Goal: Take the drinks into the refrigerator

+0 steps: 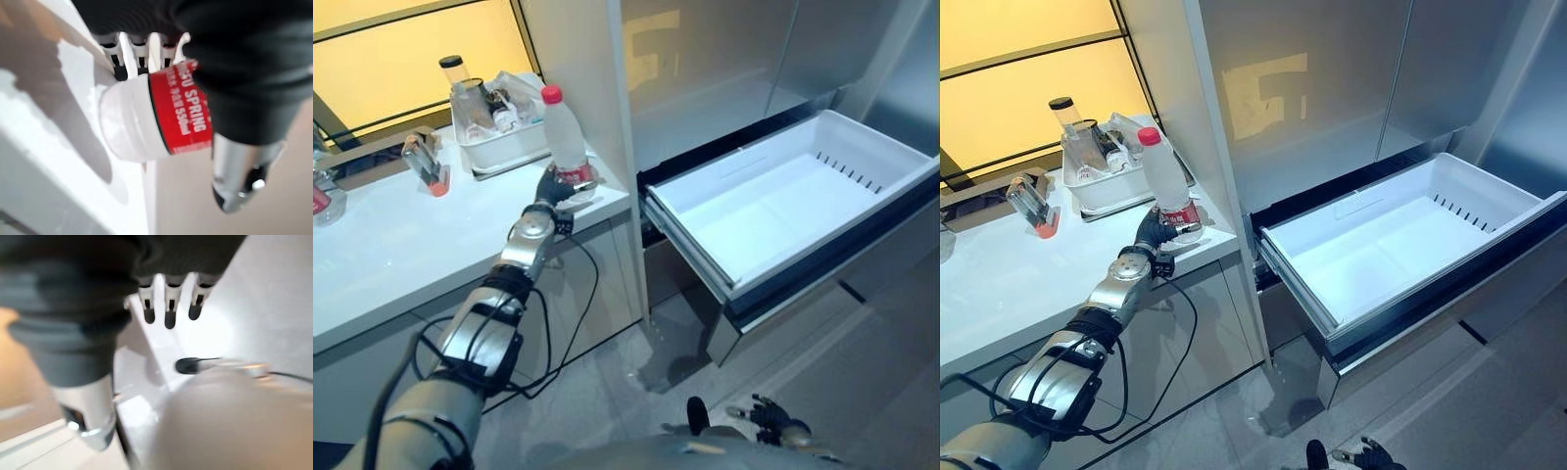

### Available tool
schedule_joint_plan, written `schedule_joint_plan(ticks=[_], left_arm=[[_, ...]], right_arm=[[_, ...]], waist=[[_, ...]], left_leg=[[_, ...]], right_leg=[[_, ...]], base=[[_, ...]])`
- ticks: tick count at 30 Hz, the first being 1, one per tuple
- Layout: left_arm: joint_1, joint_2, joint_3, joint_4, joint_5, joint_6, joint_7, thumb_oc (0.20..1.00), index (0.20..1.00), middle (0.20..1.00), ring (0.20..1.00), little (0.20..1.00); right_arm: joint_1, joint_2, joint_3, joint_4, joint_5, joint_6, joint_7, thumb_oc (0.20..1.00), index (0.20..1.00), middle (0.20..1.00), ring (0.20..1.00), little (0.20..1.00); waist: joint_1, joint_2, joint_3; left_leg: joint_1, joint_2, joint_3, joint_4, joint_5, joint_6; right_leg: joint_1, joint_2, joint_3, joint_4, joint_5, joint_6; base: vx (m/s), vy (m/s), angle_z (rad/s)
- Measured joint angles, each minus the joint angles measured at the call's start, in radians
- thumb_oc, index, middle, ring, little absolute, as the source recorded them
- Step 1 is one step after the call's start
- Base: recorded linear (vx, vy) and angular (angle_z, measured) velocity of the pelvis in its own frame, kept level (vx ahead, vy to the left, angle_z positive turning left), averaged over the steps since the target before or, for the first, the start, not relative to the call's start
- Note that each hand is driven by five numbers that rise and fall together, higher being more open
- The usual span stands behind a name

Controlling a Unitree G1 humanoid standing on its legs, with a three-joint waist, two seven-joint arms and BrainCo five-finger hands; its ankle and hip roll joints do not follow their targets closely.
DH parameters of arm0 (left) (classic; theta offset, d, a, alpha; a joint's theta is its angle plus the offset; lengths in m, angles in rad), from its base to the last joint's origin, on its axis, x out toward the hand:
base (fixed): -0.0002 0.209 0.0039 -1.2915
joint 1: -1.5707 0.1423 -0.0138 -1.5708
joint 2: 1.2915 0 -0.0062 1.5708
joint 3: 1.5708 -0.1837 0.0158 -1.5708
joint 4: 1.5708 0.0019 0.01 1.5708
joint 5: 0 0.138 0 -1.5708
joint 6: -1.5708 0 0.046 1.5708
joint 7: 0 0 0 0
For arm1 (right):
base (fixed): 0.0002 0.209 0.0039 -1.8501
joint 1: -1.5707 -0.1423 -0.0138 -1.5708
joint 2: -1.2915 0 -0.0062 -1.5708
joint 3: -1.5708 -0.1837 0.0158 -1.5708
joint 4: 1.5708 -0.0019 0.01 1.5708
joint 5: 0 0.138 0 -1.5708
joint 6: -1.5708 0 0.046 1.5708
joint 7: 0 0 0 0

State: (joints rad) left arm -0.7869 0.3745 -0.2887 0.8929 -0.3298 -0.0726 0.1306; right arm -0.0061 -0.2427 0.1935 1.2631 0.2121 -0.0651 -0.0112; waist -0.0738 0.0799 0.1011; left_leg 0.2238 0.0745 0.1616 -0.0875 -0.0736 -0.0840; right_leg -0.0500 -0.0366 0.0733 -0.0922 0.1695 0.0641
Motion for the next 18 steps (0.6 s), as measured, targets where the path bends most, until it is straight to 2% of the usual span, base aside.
schedule_joint_plan(ticks=[5, 6, 7, 9, 18], left_arm=[[0.001, -0.012, 0.014, 0.009, 0.002, -0.001, 0.020, 1.000, 1.000, 1.000, 1.000, 1.000], [0.001, -0.013, 0.014, 0.009, 0.002, -0.004, 0.021, 0.853, 0.853, 0.853, 0.853, 0.853], [0.001, -0.022, 0.017, 0.001, 0.001, -0.005, 0.026, 0.369, 0.369, 0.369, 0.369, 0.369], [0.001, -0.049, 0.035, -0.006, -0.005, -0.023, 0.041, 0.200, 0.200, 0.200, 0.200, 0.200], [-0.003, -0.139, 0.018, -0.045, -0.069, -0.048, 0.069, 0.200, 0.200, 0.200, 0.200, 0.200]], right_arm=[[0.009, 0.001, 0.001, -0.004, 0.000, -0.001, -0.001, 1.000, 1.000, 1.000, 1.000, 1.000], [0.009, 0.001, 0.001, -0.004, 0.000, -0.001, -0.001, 1.000, 1.000, 1.000, 1.000, 1.000], [0.010, 0.000, 0.000, -0.005, 0.001, -0.003, -0.002, 1.000, 1.000, 1.000, 1.000, 1.000], [0.016, 0.000, 0.000, -0.004, 0.001, -0.008, -0.010, 1.000, 1.000, 1.000, 1.000, 1.000], [0.019, 0.002, -0.007, -0.006, 0.019, -0.017, -0.021, 1.000, 1.000, 1.000, 1.000, 1.000]], waist=[[-0.021, 0.000, 0.001], [-0.022, 0.001, 0.001], [-0.023, 0.001, 0.001], [-0.023, 0.002, 0.002], [-0.024, -0.001, 0.012]], left_leg=[[0.001, -0.002, 0.005, -0.001, -0.001, 0.001], [-0.001, 0.000, 0.006, -0.001, -0.002, 0.003], [-0.009, 0.000, 0.007, -0.001, -0.005, 0.007], [-0.009, -0.004, 0.007, 0.000, -0.001, 0.001], [-0.014, -0.005, 0.027, 0.000, -0.005, 0.004]], right_leg=[[0.000, -0.003, 0.006, 0.000, -0.001, -0.002], [-0.001, -0.002, 0.006, 0.000, -0.001, -0.002], [-0.005, -0.003, 0.007, 0.000, -0.001, -0.002], [-0.012, -0.002, 0.008, 0.001, 0.003, 0.002], [-0.023, -0.004, 0.021, 0.001, 0.002, 0.005]], base=[[0.00, -0.004, -0.02], [-0.01, -0.012, -0.05], [0.00, 0.000, 0.00], [0.00, 0.000, 0.00], [0.00, 0.000, -0.03]])
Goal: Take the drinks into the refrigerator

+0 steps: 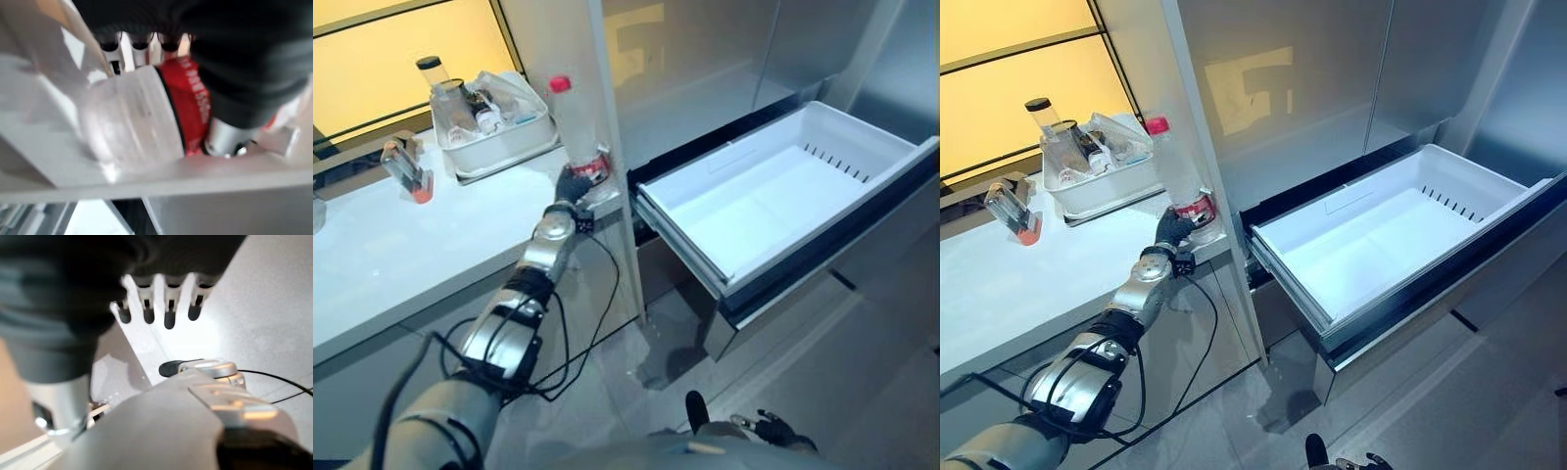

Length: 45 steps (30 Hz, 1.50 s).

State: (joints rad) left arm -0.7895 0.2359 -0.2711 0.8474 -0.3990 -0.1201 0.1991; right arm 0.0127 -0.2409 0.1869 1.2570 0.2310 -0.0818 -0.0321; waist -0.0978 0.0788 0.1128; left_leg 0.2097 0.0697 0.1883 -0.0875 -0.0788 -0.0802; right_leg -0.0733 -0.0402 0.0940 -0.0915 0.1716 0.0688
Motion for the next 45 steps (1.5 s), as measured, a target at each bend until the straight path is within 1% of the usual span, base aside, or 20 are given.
schedule_joint_plan(ticks=[10, 15, 17, 20, 23, 24, 25, 26, 28, 29, 30, 31, 32, 34, 35, 36, 37, 39, 42, 45], left_arm=[[0.013, -0.003, -0.004, -0.038, -0.030, -0.011, 0.001, 0.200, 0.200, 0.200, 0.200, 0.200], [0.087, 0.004, -0.004, -0.156, -0.049, -0.031, -0.003, 0.200, 0.200, 0.200, 0.200, 0.200], [0.122, 0.003, -0.005, -0.200, -0.049, -0.045, -0.014, 0.200, 0.200, 0.200, 0.200, 0.200], [0.188, 0.023, -0.006, -0.290, -0.048, -0.045, -0.044, 0.200, 0.200, 0.200, 0.200, 0.200], [0.274, 0.027, -0.006, -0.395, -0.047, -0.055, -0.075, 0.200, 0.200, 0.200, 0.200, 0.200], [0.303, 0.026, 0.000, -0.423, -0.049, -0.062, -0.090, 0.200, 0.200, 0.200, 0.200, 0.200], [0.332, 0.026, 0.006, -0.450, -0.051, -0.060, -0.099, 0.200, 0.200, 0.200, 0.200, 0.200], [0.386, 0.025, 0.008, -0.491, -0.053, -0.059, -0.110, 0.200, 0.200, 0.200, 0.200, 0.200], [0.447, 0.020, 0.010, -0.505, -0.053, -0.042, -0.132, 0.200, 0.200, 0.200, 0.200, 0.200], [0.501, 0.020, 0.009, -0.507, -0.054, -0.027, -0.142, 0.200, 0.200, 0.200, 0.200, 0.200], [0.526, 0.020, 0.009, -0.507, -0.054, -0.015, -0.146, 0.200, 0.200, 0.200, 0.200, 0.200], [0.579, 0.020, 0.010, -0.507, -0.054, -0.001, -0.155, 0.200, 0.200, 0.200, 0.200, 0.200], [0.603, 0.020, 0.010, -0.507, -0.054, 0.006, -0.159, 0.200, 0.200, 0.200, 0.200, 0.200], [0.649, 0.021, 0.014, -0.507, -0.054, 0.014, -0.166, 0.200, 0.200, 0.200, 0.200, 0.200], [0.693, 0.029, 0.022, -0.536, -0.054, 0.015, -0.176, 0.200, 0.200, 0.200, 0.200, 0.200], [0.718, 0.034, 0.023, -0.559, -0.055, 0.015, -0.181, 0.200, 0.200, 0.200, 0.200, 0.200], [0.736, 0.041, 0.024, -0.578, -0.055, 0.015, -0.190, 0.200, 0.200, 0.200, 0.200, 0.200], [0.768, 0.043, 0.037, -0.615, -0.056, 0.015, -0.202, 0.200, 0.200, 0.200, 0.200, 0.200], [0.800, 0.044, 0.058, -0.675, -0.059, 0.015, -0.224, 0.200, 0.200, 0.200, 0.200, 0.200], [0.830, 0.053, 0.071, -0.721, -0.079, 0.016, -0.232, 0.200, 0.200, 0.200, 0.200, 0.200]], right_arm=[[0.001, 0.003, -0.003, -0.005, 0.016, -0.001, -0.022, 1.000, 1.000, 1.000, 1.000, 1.000], [0.002, 0.007, -0.033, -0.036, 0.039, -0.003, -0.027, 1.000, 1.000, 1.000, 1.000, 1.000], [0.004, 0.008, -0.056, -0.037, 0.059, -0.005, -0.032, 1.000, 1.000, 1.000, 1.000, 1.000], [-0.012, 0.007, -0.089, -0.044, 0.091, -0.013, -0.039, 1.000, 1.000, 1.000, 1.000, 1.000], [-0.008, 0.005, -0.143, -0.110, 0.129, -0.026, -0.044, 1.000, 1.000, 1.000, 1.000, 1.000], [-0.014, -0.001, -0.159, -0.126, 0.147, -0.032, -0.046, 1.000, 1.000, 1.000, 1.000, 1.000], [-0.011, -0.003, -0.178, -0.149, 0.158, -0.033, -0.047, 1.000, 1.000, 1.000, 1.000, 1.000], [-0.008, -0.007, -0.210, -0.182, 0.173, -0.046, -0.051, 1.000, 1.000, 1.000, 1.000, 1.000], [-0.008, -0.017, -0.240, -0.216, 0.187, -0.051, -0.059, 1.000, 1.000, 1.000, 1.000, 1.000], [-0.009, -0.023, -0.275, -0.238, 0.199, -0.066, -0.068, 1.000, 1.000, 1.000, 1.000, 1.000], [-0.014, -0.030, -0.290, -0.243, 0.207, -0.070, -0.073, 1.000, 1.000, 1.000, 1.000, 1.000], [-0.015, -0.048, -0.331, -0.271, 0.216, -0.071, -0.086, 1.000, 1.000, 1.000, 1.000, 1.000], [-0.016, -0.057, -0.346, -0.274, 0.222, -0.079, -0.091, 1.000, 1.000, 1.000, 1.000, 1.000], [-0.015, -0.082, -0.378, -0.299, 0.235, -0.093, -0.114, 1.000, 1.000, 1.000, 1.000, 1.000], [-0.014, -0.092, -0.414, -0.344, 0.246, -0.099, -0.131, 1.000, 1.000, 1.000, 1.000, 1.000], [-0.013, -0.095, -0.435, -0.365, 0.253, -0.118, -0.144, 1.000, 1.000, 1.000, 1.000, 1.000], [-0.020, -0.104, -0.455, -0.372, 0.254, -0.130, -0.159, 1.000, 1.000, 1.000, 1.000, 1.000], [-0.027, -0.110, -0.507, -0.397, 0.275, -0.140, -0.182, 1.000, 1.000, 1.000, 1.000, 1.000], [-0.026, -0.125, -0.562, -0.431, 0.312, -0.160, -0.215, 1.000, 1.000, 1.000, 1.000, 1.000], [-0.024, -0.126, -0.583, -0.514, 0.326, -0.165, -0.241, 1.000, 1.000, 1.000, 1.000, 1.000]], waist=[[0.004, -0.004, 0.015], [0.004, -0.005, 0.028], [0.005, -0.005, 0.029], [0.006, -0.006, 0.031], [0.000, -0.003, 0.035], [0.006, 0.001, 0.040], [0.002, 0.004, 0.043], [-0.002, 0.009, 0.048], [0.002, 0.011, 0.055], [-0.001, 0.012, 0.058], [0.000, 0.012, 0.060], [0.002, 0.014, 0.068], [-0.001, 0.014, 0.069], [0.005, 0.011, 0.071], [0.013, 0.010, 0.072], [0.006, 0.011, 0.073], [0.012, 0.010, 0.073], [0.018, 0.010, 0.074], [0.032, 0.010, 0.074], [0.033, 0.013, 0.073]], left_leg=[[0.001, -0.001, 0.000, 0.000, -0.001, 0.001], [0.002, 0.000, 0.001, 0.000, -0.001, 0.001], [0.003, -0.001, 0.000, 0.000, -0.001, 0.001], [0.005, 0.001, 0.000, 0.000, -0.001, 0.001], [0.007, 0.001, 0.000, 0.000, -0.001, 0.002], [0.005, 0.002, 0.000, -0.001, -0.004, 0.007], [0.006, 0.001, 0.000, -0.001, -0.007, 0.011], [0.006, 0.001, 0.000, -0.001, -0.007, 0.011], [0.006, 0.002, 0.000, -0.001, -0.007, 0.011], [0.008, 0.003, 0.000, 0.000, -0.006, 0.010], [0.008, 0.002, 0.000, 0.000, -0.003, 0.005], [0.008, 0.002, 0.000, 0.000, -0.003, 0.005], [0.008, 0.002, 0.000, 0.000, -0.003, 0.005], [0.009, 0.002, 0.000, 0.000, -0.003, 0.005], [0.009, 0.002, -0.001, 0.000, -0.003, 0.005], [0.010, 0.001, -0.001, 0.000, -0.003, 0.005], [0.010, 0.001, -0.002, 0.000, -0.002, 0.005], [0.009, 0.001, -0.002, -0.001, -0.006, 0.012], [0.009, 0.002, -0.004, -0.001, -0.007, 0.013], [0.010, 0.001, -0.009, -0.001, -0.007, 0.013]], right_leg=[[0.002, -0.001, 0.000, 0.000, 0.002, 0.003], [0.003, -0.001, 0.000, 0.000, 0.002, 0.003], [0.003, 0.000, 0.001, 0.000, 0.002, 0.003], [0.005, 0.000, 0.001, 0.000, 0.002, 0.003], [0.007, 0.001, 0.001, 0.000, 0.002, 0.002], [0.012, 0.000, 0.001, 0.000, 0.001, 0.002], [0.012, 0.001, 0.001, 0.000, 0.001, 0.002], [0.012, 0.001, 0.002, 0.000, 0.001, 0.002], [0.011, 0.002, 0.002, 0.000, 0.001, 0.002], [0.008, 0.003, 0.002, 0.000, 0.002, 0.001], [0.007, 0.003, 0.002, 0.000, 0.003, 0.001], [0.007, 0.003, 0.002, 0.000, 0.003, 0.001], [0.007, 0.003, 0.002, 0.000, 0.006, -0.003], [0.008, 0.002, 0.002, 0.000, 0.007, -0.003], [0.009, 0.001, 0.001, 0.000, 0.006, -0.003], [0.010, 0.001, 0.001, 0.000, 0.007, -0.003], [0.011, 0.000, 0.001, 0.000, 0.008, -0.002], [0.016, -0.001, 0.001, 0.000, 0.003, 0.003], [0.018, 0.000, 0.001, 0.000, 0.002, 0.002], [0.019, 0.001, 0.000, 0.000, 0.002, 0.001]], base=[[0.00, 0.000, 0.00], [0.00, 0.000, 0.00], [0.00, 0.000, 0.00], [-0.01, 0.003, 0.00], [0.00, 0.000, 0.00], [0.00, 0.000, 0.00], [0.00, 0.000, 0.00], [0.00, 0.000, 0.00], [0.00, 0.000, 0.00], [0.00, 0.000, 0.00], [0.00, 0.000, 0.00], [0.00, 0.000, 0.00], [0.00, 0.000, 0.00], [-0.02, -0.002, 0.01], [-0.04, 0.002, 0.01], [-0.04, 0.001, 0.03], [0.00, 0.000, 0.00], [0.00, 0.000, 0.00], [0.00, 0.000, 0.00], [0.00, 0.000, 0.00]])
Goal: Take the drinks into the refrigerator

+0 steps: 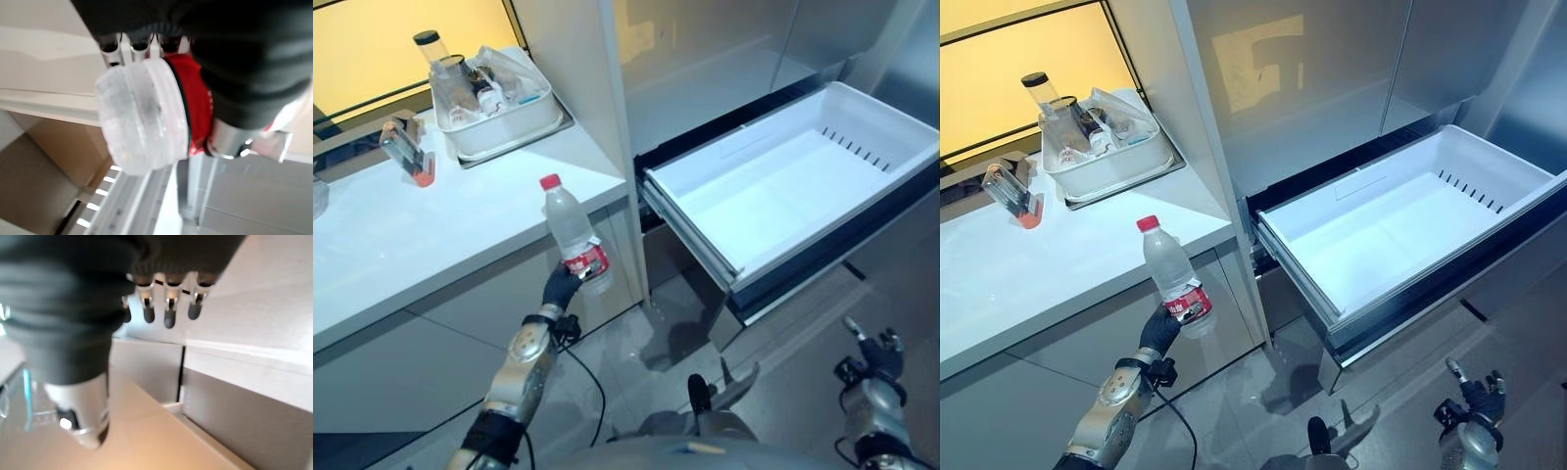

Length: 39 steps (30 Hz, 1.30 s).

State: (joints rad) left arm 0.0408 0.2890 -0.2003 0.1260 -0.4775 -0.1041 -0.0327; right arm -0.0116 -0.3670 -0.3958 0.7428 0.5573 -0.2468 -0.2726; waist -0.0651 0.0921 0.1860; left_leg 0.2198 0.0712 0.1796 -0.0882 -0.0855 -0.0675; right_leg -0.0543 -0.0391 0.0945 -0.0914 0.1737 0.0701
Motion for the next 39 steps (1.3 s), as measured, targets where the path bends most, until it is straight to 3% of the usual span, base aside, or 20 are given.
schedule_joint_plan(ticks=[5, 10, 17, 21, 31, 35, 39], left_arm=[[0.010, -0.002, 0.006, -0.024, -0.008, 0.000, -0.036, 0.200, 0.200, 0.200, 0.200, 0.200], [0.022, -0.011, 0.010, -0.026, -0.008, 0.000, -0.041, 0.200, 0.200, 0.200, 0.200, 0.200], [0.029, -0.034, 0.012, -0.031, -0.007, 0.001, -0.042, 0.200, 0.200, 0.200, 0.200, 0.200], [0.034, -0.035, 0.022, -0.031, -0.007, 0.003, -0.042, 0.200, 0.200, 0.200, 0.200, 0.200], [0.045, -0.043, 0.031, -0.033, -0.007, 0.008, -0.057, 0.200, 0.200, 0.200, 0.200, 0.200], [0.039, -0.042, 0.019, -0.033, -0.005, 0.009, -0.058, 0.200, 0.200, 0.200, 0.200, 0.200], [0.034, -0.033, 0.004, -0.030, -0.006, 0.009, -0.053, 0.200, 0.200, 0.200, 0.200, 0.200]], right_arm=[[0.008, -0.003, -0.028, -0.246, -0.051, -0.050, -0.077, 1.000, 1.000, 1.000, 1.000, 1.000], [0.010, 0.004, -0.033, -0.511, -0.158, -0.052, -0.121, 1.000, 1.000, 1.000, 1.000, 1.000], [-0.032, -0.013, -0.033, -0.992, -0.369, -0.063, -0.087, 1.000, 1.000, 1.000, 1.000, 1.000], [-0.066, -0.106, 0.016, -1.060, -0.413, -0.051, -0.013, 1.000, 1.000, 1.000, 1.000, 1.000], [-0.196, -0.205, 0.168, -1.139, -0.434, -0.025, 0.136, 1.000, 1.000, 1.000, 1.000, 1.000], [-0.271, -0.240, 0.302, -1.130, -0.427, -0.001, 0.203, 1.000, 1.000, 1.000, 1.000, 1.000], [-0.341, -0.275, 0.427, -0.996, -0.391, 0.035, 0.253, 1.000, 1.000, 1.000, 1.000, 1.000]], waist=[[-0.003, 0.002, -0.003], [-0.003, 0.012, -0.008], [-0.002, 0.011, -0.016], [0.000, 0.005, -0.019], [0.010, -0.021, -0.035], [0.031, -0.035, -0.043], [0.051, -0.056, -0.060]], left_leg=[[0.015, -0.002, -0.001, 0.000, -0.001, 0.001], [0.015, -0.002, -0.001, 0.000, -0.001, 0.002], [0.016, -0.005, -0.001, 0.001, 0.003, -0.004], [0.019, -0.006, 0.000, 0.001, 0.003, -0.004], [0.033, -0.002, -0.002, 0.001, -0.001, 0.002], [0.049, -0.001, -0.009, 0.001, 0.003, -0.004], [0.049, 0.001, -0.025, 0.003, 0.004, -0.003]], right_leg=[[0.014, -0.002, 0.001, 0.000, 0.000, 0.001], [0.013, 0.000, 0.002, 0.000, 0.000, 0.001], [0.014, 0.000, 0.003, 0.000, 0.001, 0.002], [0.016, 0.000, 0.003, 0.001, 0.001, 0.003], [0.032, -0.001, 0.002, 0.001, 0.001, 0.002], [0.044, 0.000, -0.004, 0.001, 0.001, 0.002], [0.058, -0.005, -0.023, 0.001, -0.005, 0.002]], base=[[0.00, 0.000, 0.00], [0.00, 0.000, 0.00], [0.00, 0.000, 0.00], [0.00, 0.000, 0.00], [0.00, 0.000, 0.00], [0.00, -0.007, 0.04], [-0.01, -0.017, 0.11]])
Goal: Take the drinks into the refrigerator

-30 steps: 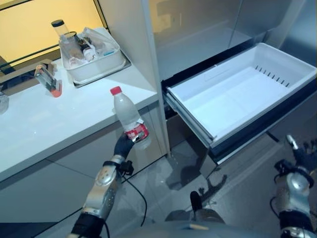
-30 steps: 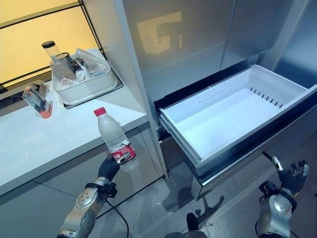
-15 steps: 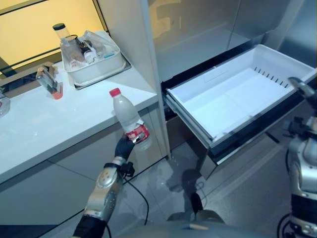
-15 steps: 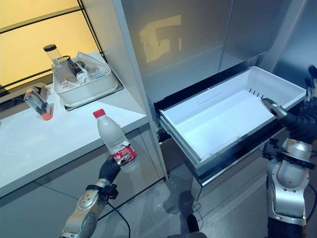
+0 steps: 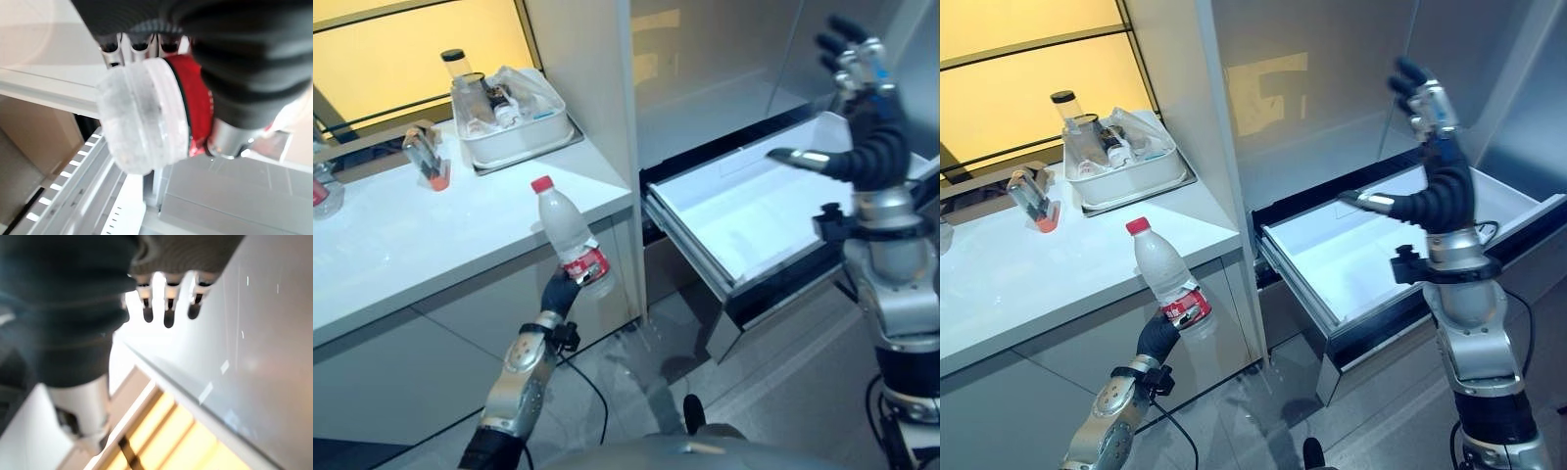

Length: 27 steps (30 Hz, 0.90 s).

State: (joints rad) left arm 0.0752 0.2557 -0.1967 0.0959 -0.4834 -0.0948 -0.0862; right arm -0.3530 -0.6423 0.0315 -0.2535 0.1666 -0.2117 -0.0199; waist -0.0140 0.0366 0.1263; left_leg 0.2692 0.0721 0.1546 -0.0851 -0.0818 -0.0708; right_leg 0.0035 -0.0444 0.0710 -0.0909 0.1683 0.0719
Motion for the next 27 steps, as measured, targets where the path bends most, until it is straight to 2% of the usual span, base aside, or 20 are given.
schedule_joint_plan(ticks=[1, 3, 4, 5, 6, 8, 9, 14, 20, 27], left_arm=[[-0.004, 0.007, -0.002, 0.011, -0.001, 0.001, 0.008, 0.200, 0.200, 0.200, 0.200, 0.200], [-0.033, 0.019, -0.041, 0.018, 0.000, 0.007, 0.007, 0.200, 0.200, 0.200, 0.200, 0.200], [-0.041, 0.021, -0.063, 0.018, 0.000, 0.008, 0.005, 0.200, 0.200, 0.200, 0.200, 0.200], [-0.044, 0.021, -0.072, 0.017, 0.000, 0.007, 0.004, 0.200, 0.200, 0.200, 0.200, 0.200], [-0.049, 0.024, -0.088, 0.018, -0.001, 0.010, 0.006, 0.200, 0.200, 0.200, 0.200, 0.200], [-0.062, 0.027, -0.109, 0.018, 0.000, 0.012, -0.003, 0.200, 0.200, 0.200, 0.200, 0.200], [-0.069, 0.030, -0.111, 0.022, 0.000, 0.013, -0.002, 0.200, 0.200, 0.200, 0.200, 0.200], [-0.113, 0.039, -0.128, 0.023, 0.011, 0.016, 0.008, 0.200, 0.200, 0.200, 0.200, 0.200], [-0.186, 0.066, -0.157, 0.051, 0.102, 0.016, 0.030, 0.200, 0.200, 0.200, 0.200, 0.200], [-0.225, 0.136, -0.148, 0.001, 0.236, 0.013, 0.048, 0.200, 0.200, 0.200, 0.200, 0.200]], right_arm=[[-0.053, -0.017, 0.061, 0.072, 0.026, 0.005, 0.004, 1.000, 1.000, 1.000, 1.000, 1.000], [-0.103, -0.058, 0.150, 0.197, 0.052, 0.053, 0.046, 1.000, 1.000, 1.000, 1.000, 1.000], [-0.145, -0.081, 0.231, 0.267, 0.072, 0.080, 0.079, 1.000, 1.000, 1.000, 1.000, 1.000], [-0.152, -0.082, 0.251, 0.283, 0.080, 0.088, 0.090, 1.000, 1.000, 1.000, 1.000, 1.000], [-0.201, -0.077, 0.328, 0.344, 0.095, 0.100, 0.113, 1.000, 1.000, 1.000, 1.000, 1.000], [-0.228, -0.072, 0.372, 0.380, 0.100, 0.118, 0.133, 1.000, 1.000, 1.000, 1.000, 1.000], [-0.276, -0.046, 0.409, 0.431, 0.101, 0.121, 0.136, 1.000, 1.000, 1.000, 1.000, 1.000], [-0.334, -0.016, 0.414, 0.511, 0.101, 0.132, 0.133, 1.000, 1.000, 1.000, 1.000, 1.000], [-0.408, 0.002, 0.421, 0.581, 0.101, 0.140, 0.116, 1.000, 1.000, 1.000, 1.000, 1.000], [-0.467, 0.007, 0.453, 0.613, 0.143, 0.155, 0.128, 1.000, 1.000, 1.000, 1.000, 1.000]], waist=[[-0.006, -0.005, -0.005], [0.008, -0.015, -0.011], [0.014, -0.018, -0.013], [0.016, -0.018, -0.013], [0.028, -0.017, -0.013], [0.035, -0.017, -0.013], [0.029, -0.017, -0.013], [0.035, -0.017, -0.013], [0.033, -0.016, -0.013], [0.037, -0.009, -0.016]], left_leg=[[0.004, -0.003, 0.001, 0.004, 0.000, 0.000], [-0.002, -0.001, -0.002, 0.004, 0.000, 0.000], [0.000, -0.002, -0.005, 0.005, 0.000, 0.000], [0.000, -0.002, -0.006, 0.006, 0.000, 0.000], [0.001, -0.003, -0.009, 0.007, 0.000, 0.000], [-0.001, -0.003, -0.013, 0.007, 0.000, 0.000], [0.000, -0.004, -0.018, 0.007, 0.000, 0.000], [-0.003, -0.003, -0.022, 0.007, 0.000, 0.000], [-0.005, -0.002, -0.026, 0.006, 0.000, 0.000], [-0.021, 0.000, -0.027, 0.009, 0.000, 0.000]], right_leg=[[0.000, 0.000, 0.003, 0.000, 0.000, 0.000], [0.002, -0.003, -0.002, 0.000, 0.000, 0.000], [0.003, -0.005, -0.005, 0.000, 0.000, 0.000], [0.003, -0.005, -0.007, 0.000, 0.000, 0.000], [0.004, -0.006, -0.008, 0.000, 0.000, 0.000], [0.005, -0.006, -0.011, 0.000, 0.003, -0.005], [0.007, -0.006, -0.014, 0.000, 0.003, -0.005], [0.010, -0.011, -0.024, -0.001, 0.002, -0.004], [0.007, -0.010, -0.026, 0.000, 0.002, -0.004], [-0.005, -0.013, -0.028, -0.001, 0.001, -0.006]], base=[[0.00, 0.000, 0.00], [0.01, 0.001, 0.05], [0.02, 0.007, 0.07], [-0.01, 0.003, 0.06], [0.00, 0.001, 0.04], [0.00, 0.010, 0.05], [0.01, 0.019, 0.06], [0.00, 0.017, 0.06], [0.00, 0.000, 0.00], [0.00, 0.000, 0.00]])
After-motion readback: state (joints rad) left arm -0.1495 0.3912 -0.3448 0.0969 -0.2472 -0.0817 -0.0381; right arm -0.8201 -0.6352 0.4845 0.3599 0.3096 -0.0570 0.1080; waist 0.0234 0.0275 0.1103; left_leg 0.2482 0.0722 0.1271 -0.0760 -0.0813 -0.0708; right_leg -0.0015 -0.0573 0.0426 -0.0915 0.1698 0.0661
